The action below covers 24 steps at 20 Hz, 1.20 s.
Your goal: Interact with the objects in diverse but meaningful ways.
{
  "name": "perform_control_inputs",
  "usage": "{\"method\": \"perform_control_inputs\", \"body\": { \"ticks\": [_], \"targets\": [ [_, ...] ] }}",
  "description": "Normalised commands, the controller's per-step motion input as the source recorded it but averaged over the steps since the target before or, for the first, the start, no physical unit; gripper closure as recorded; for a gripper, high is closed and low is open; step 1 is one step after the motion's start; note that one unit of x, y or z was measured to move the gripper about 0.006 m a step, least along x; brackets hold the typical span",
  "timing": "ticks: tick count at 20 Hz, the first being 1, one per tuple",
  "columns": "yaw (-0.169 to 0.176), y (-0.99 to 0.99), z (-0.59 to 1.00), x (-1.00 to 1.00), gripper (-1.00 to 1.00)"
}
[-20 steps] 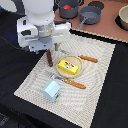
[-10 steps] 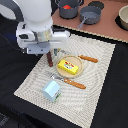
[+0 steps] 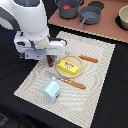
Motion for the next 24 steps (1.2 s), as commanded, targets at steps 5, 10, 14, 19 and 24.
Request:
{"method": "perform_control_inputs", "body": {
  "ticks": [5,10,14,19,24],
  "targets": [
    [-0.023,0.02,-0.14,-0.11,1.0],
    [-0.001,0.01,-0.05,-0.1,1.0],
    [-0.008,0.08,0.14,-0.06,1.0],
    [-0.066,0.47,0.97,0.49,1.0],
    [-0.049,0.57,1.0,0.59,1.0]
  ]
}}
